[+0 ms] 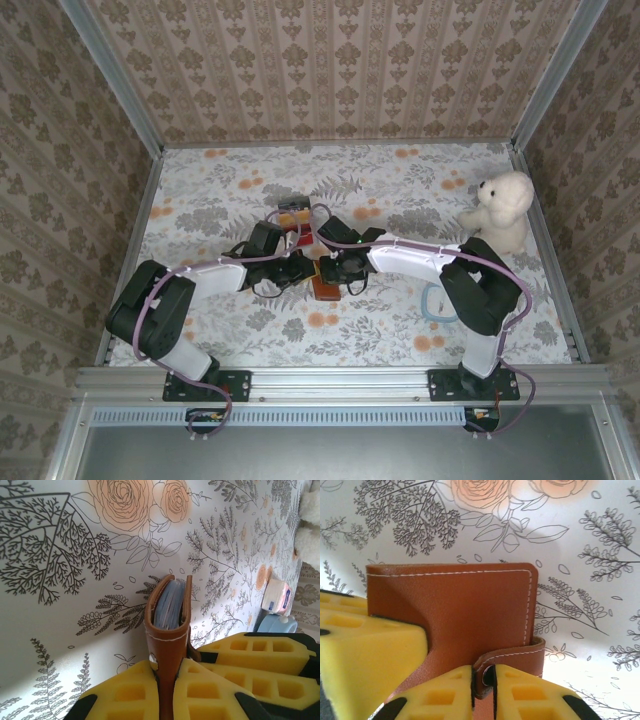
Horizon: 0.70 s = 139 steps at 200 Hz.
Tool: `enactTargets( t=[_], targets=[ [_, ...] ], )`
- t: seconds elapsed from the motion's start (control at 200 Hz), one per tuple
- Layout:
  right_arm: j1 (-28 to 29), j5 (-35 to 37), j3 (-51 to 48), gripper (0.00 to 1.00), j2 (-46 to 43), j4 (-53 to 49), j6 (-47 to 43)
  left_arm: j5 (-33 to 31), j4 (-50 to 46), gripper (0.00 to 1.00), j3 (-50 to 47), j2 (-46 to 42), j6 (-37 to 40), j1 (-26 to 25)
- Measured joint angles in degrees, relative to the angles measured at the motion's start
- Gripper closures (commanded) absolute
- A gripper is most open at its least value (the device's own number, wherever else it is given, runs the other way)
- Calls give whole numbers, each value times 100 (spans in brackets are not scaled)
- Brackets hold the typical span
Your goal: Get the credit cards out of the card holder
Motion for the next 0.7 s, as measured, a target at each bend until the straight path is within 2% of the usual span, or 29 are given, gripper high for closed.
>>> enactTargets(
  t=[0.185,0.295,0.355,0.44,0.51,0.695],
  targets=[
    [-9,527,0,97,0,-72,214,-87,-63,100,-7,-118,2,-4],
    [-44,791,-46,97,-4,-146,382,-186,-151,100,-9,-212,24,-2],
    [-70,894,-76,92,-11,-203,457,-219,-190,100,-9,-225,28,0],
    [-90,960,-81,77,-13,-289,516,-236,-238,100,-9,-225,48,0],
    [-105,973,-81,69,-13,-289,529,-249,-264,100,-9,-225,74,0],
    [-105,846,-11,66,35,-306,446,-271,-289,100,-9,-225,116,0]
  ],
)
